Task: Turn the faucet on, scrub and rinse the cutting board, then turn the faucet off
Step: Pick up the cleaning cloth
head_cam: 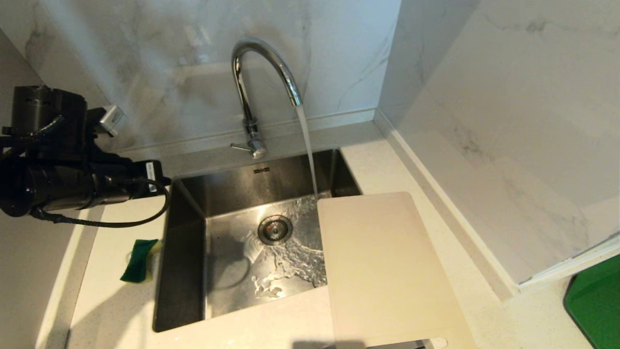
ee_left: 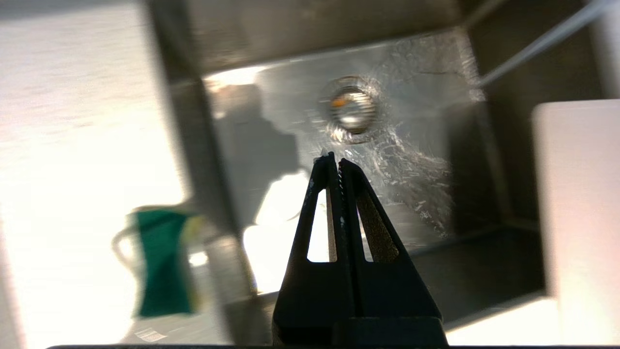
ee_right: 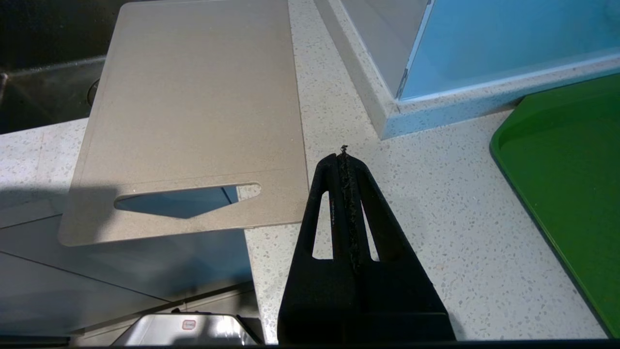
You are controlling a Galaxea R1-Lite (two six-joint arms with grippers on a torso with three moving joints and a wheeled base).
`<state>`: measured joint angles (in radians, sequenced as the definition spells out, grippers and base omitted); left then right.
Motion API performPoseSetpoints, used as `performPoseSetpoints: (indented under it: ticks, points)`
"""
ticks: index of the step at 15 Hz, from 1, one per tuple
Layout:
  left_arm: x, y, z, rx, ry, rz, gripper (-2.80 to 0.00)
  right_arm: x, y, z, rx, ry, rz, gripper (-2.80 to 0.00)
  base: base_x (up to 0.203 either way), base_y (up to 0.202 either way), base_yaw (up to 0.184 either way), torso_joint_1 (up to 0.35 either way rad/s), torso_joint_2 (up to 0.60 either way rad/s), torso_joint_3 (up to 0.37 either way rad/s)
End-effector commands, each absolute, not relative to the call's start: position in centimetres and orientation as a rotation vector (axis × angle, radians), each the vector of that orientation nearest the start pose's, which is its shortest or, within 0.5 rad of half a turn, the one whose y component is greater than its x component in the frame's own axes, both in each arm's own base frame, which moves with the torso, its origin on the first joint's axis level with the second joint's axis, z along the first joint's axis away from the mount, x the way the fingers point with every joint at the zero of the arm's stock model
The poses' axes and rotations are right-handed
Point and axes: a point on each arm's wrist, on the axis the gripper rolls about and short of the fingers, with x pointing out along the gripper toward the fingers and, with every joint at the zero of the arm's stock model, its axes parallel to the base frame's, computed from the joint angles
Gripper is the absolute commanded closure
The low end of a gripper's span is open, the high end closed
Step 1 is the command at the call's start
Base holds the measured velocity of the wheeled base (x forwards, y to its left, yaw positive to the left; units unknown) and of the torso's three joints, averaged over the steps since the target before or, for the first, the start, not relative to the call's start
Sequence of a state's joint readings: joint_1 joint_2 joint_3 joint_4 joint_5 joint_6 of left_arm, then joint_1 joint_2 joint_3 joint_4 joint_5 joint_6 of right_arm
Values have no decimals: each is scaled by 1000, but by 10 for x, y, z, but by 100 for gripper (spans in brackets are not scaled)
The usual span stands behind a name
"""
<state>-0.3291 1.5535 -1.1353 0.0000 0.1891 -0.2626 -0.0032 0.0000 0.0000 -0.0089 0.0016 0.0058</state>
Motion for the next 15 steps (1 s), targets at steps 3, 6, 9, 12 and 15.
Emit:
performPoseSetpoints:
  ticks: [3, 6, 9, 12, 15]
  points:
    - [251, -63, 246, -107, 465, -15, 0, -23, 0, 76, 6, -11, -2, 0, 0, 0, 0, 0, 0, 0]
    - [240, -55, 224, -73, 591, 17, 0, -23, 0, 76, 6, -8, -2, 0, 0, 0, 0, 0, 0, 0]
    - [235, -49, 211, -63, 661, 33, 0, -23, 0, 76, 6, -9, -2, 0, 0, 0, 0, 0, 0, 0]
    - [226, -47, 197, -21, 711, 41, 0, -23, 0, 76, 6, -9, -2, 0, 0, 0, 0, 0, 0, 0]
    - [221, -40, 185, -20, 759, 57, 0, -23, 0, 76, 6, -10, -2, 0, 0, 0, 0, 0, 0, 0]
